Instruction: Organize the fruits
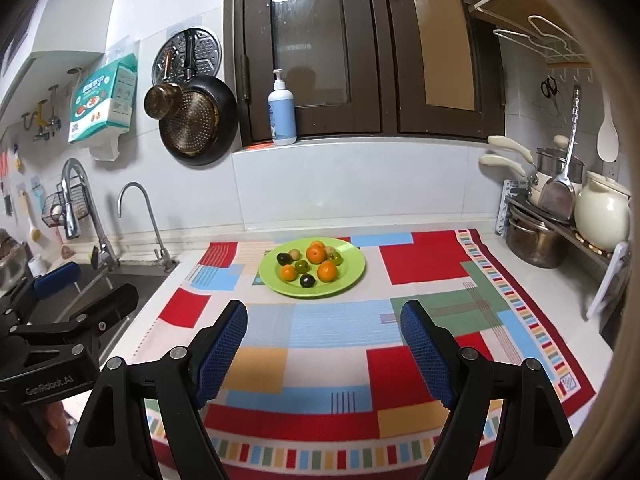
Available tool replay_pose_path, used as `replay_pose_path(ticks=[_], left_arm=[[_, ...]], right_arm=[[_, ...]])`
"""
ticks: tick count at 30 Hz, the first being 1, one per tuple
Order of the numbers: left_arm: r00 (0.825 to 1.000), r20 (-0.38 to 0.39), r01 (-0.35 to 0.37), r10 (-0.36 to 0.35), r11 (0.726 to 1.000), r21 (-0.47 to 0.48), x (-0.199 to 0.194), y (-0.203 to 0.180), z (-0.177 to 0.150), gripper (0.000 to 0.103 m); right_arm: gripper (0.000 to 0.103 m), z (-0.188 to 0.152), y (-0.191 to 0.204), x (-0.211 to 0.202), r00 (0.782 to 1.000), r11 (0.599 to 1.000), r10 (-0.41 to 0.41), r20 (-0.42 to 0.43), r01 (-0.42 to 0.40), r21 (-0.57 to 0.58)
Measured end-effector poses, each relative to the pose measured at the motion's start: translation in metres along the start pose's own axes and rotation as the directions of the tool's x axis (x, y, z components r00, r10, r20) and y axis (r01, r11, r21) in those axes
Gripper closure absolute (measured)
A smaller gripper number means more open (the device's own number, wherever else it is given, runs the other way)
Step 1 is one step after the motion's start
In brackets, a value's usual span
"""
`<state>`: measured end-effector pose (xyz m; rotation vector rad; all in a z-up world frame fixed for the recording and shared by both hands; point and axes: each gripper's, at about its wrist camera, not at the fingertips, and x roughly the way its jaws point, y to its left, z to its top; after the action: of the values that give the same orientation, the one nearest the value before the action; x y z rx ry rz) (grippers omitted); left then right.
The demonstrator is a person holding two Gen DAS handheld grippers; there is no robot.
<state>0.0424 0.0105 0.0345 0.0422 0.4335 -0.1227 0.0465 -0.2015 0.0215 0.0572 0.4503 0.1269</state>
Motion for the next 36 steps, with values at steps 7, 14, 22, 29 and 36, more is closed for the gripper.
replay_pose_path(ticks=[7,14,22,29,36], left_arm=[[1.000,0.007,0.000,0.000,1.000,-0.003,-0.017,0.004,-0.006,0.000],[1.000,0.006,0.004,-0.004,1.000,-0.006,-0.027,0.005,-0.008,0.000],[1.000,-0.009,-0.003,0.003,1.000,0.000,-0.027,0.003,-0.009,0.000],[1.000,-0.003,-0.007,0.007,1.000,0.004,-0.026,0.002,-0.009,0.000],[1.000,-0.006,-0.001,0.001,1.000,0.011,-0.023,0.000,-0.008,0.000]], right_arm=[[0.023,-0.006,0.007,-0.018,1.000,1.000,0.001,0.010,-0.001,-0.008],[0.023,-0.010,0.011,-0.029,1.000,1.000,0.008,0.016,-0.008,-0.012],[0.023,-0.013,0.011,-0.032,1.000,1.000,0.009,0.018,-0.009,-0.010],[0.023,-0.014,0.010,-0.031,1.000,1.000,0.011,0.012,-0.011,-0.010],[0.023,-0.012,0.009,-0.029,1.000,1.000,0.010,0.009,-0.010,-0.004]])
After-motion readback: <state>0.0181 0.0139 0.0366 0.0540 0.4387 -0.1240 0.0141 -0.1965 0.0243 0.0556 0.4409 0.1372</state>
